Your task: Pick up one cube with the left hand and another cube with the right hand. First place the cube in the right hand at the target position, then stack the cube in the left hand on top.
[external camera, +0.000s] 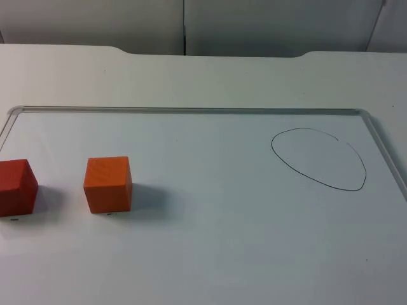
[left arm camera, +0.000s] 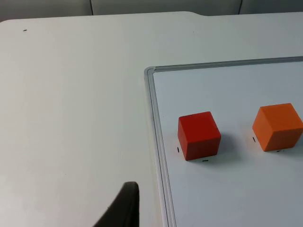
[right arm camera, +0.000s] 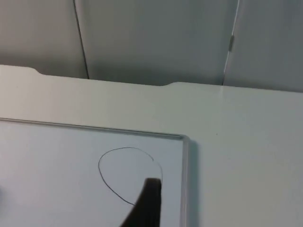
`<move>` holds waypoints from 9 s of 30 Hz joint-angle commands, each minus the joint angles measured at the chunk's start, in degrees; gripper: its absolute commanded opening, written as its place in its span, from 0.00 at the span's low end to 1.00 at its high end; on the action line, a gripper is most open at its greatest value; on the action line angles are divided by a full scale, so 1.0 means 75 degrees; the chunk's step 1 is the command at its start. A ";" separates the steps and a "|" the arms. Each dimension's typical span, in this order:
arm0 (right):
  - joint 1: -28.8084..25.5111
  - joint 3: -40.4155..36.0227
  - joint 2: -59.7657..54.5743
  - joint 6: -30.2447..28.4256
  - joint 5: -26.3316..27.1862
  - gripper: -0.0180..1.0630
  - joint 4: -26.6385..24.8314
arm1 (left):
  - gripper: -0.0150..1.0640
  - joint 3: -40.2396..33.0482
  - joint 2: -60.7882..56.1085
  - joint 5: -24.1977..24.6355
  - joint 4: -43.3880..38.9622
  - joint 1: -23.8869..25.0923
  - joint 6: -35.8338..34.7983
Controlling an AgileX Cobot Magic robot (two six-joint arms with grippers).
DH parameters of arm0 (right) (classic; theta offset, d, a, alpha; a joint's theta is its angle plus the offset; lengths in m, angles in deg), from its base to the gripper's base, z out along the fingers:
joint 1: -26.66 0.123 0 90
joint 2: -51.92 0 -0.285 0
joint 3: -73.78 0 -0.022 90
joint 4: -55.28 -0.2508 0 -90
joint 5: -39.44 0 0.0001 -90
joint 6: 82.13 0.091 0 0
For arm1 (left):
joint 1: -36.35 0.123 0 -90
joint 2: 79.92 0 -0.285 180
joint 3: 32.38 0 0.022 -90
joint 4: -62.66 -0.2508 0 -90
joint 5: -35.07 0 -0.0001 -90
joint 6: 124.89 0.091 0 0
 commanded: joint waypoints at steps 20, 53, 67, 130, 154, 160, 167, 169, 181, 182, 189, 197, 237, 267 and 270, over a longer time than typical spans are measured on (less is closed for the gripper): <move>0.1860 0.5675 -0.8155 -0.1837 -0.0955 0.78 -0.2576 | 0.99 -0.0023 -0.0034 -0.0065 0.0022 0.0036 -0.0017; 0.6145 0.7916 -1.4365 -0.5218 0.0150 0.78 -0.0342 | 0.99 -0.0023 -0.0034 -0.0065 0.0022 0.0036 -0.0017; 0.6145 0.9561 -1.5914 -0.5509 -0.0647 0.78 -0.0664 | 0.99 -0.0023 -0.0034 -0.0065 0.0022 0.0036 -0.0017; 0.5436 0.4728 -0.5223 -0.0334 0.0278 0.01 0.0774 | 0.99 -0.0023 -0.0034 -0.0065 0.0022 0.0036 -0.0017; 0.5436 0.1423 -0.3135 -0.0278 0.1203 0.01 0.0603 | 0.99 0.0490 0.0029 -0.0835 0.0199 0.0032 0.0003; 0.5436 0.1366 -0.3135 -0.0292 0.1303 0.01 0.0603 | 0.99 0.1002 0.1633 -0.1561 0.0719 0.0032 0.0190; 0.5436 0.1366 -0.3135 -0.0305 0.1355 0.01 0.0528 | 0.98 0.1622 0.4492 -0.2364 0.1566 0.0032 0.2373; 0.5436 0.1366 -0.3135 -0.0333 0.1442 0.01 0.0398 | 0.98 0.1830 0.5579 -0.2648 0.1997 0.0032 0.2820; 0.5436 0.0877 -0.3083 -0.0412 0.1961 0.01 0.0398 | 0.98 0.2228 0.9998 -0.4111 0.2231 0.0032 0.2410; 0.5436 0.0877 -0.3083 -0.0412 0.1961 0.01 0.0398 | 0.98 0.2228 0.9998 -0.4111 0.2231 0.0032 0.2410; 0.5436 0.0877 -0.3083 -0.0412 0.1973 0.01 0.0398 | 0.98 0.2360 1.1725 -0.4599 0.2287 0.0019 0.2305; 0.5436 0.0877 -0.3083 -0.0412 0.1990 0.01 0.0398 | 0.98 0.2837 1.2861 -0.4597 0.2292 0.0002 0.2319; 0.5436 0.0877 -0.3083 -0.0523 0.2019 0.01 0.0398 | 0.91 0.2837 1.4145 -0.4772 0.2388 -0.0303 0.2319; 0.5436 0.0877 -0.3083 -0.0536 0.2054 0.01 0.0446 | 0.16 0.2837 0.9322 -0.3132 0.2550 -0.0365 0.2316; 0.5436 0.0877 -0.3083 -0.0536 0.2054 0.01 0.0446 | 0.16 0.2837 0.8094 -0.2921 0.2431 -0.0365 0.2316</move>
